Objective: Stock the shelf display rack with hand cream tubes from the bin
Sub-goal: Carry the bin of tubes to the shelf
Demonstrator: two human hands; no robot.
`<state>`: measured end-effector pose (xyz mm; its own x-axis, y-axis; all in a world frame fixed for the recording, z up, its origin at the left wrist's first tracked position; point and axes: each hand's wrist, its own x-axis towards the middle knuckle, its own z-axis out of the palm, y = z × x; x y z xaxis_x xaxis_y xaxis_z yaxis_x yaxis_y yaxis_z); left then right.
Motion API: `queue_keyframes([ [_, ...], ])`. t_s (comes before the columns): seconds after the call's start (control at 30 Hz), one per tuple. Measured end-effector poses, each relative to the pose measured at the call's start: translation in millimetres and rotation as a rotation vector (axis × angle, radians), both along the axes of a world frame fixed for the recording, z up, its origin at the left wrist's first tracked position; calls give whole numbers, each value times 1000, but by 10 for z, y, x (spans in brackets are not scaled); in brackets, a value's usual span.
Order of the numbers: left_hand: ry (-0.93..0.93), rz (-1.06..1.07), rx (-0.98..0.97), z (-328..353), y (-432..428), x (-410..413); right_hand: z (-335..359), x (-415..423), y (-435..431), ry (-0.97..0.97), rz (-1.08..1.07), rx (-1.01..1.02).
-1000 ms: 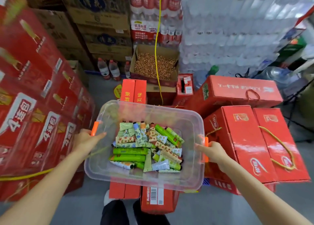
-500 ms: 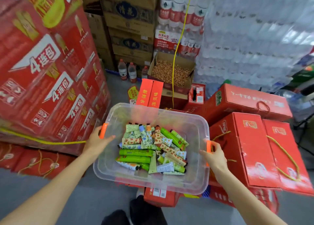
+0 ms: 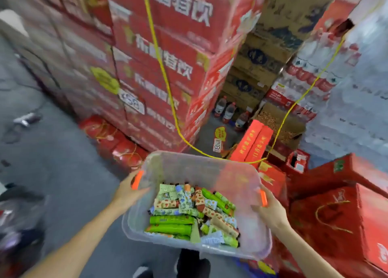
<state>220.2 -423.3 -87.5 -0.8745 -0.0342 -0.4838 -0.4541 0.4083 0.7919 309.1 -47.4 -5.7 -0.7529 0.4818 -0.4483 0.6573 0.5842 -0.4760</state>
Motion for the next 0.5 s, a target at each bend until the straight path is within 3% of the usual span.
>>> queue_keyframes([
  [0.3,49,377,-103,419,-2398,707,-36,-688,-2152,-61,449,-44],
  [0.5,83,610,-190,719,-3420,665,49,-1517,-3490,-59,614,-157],
])
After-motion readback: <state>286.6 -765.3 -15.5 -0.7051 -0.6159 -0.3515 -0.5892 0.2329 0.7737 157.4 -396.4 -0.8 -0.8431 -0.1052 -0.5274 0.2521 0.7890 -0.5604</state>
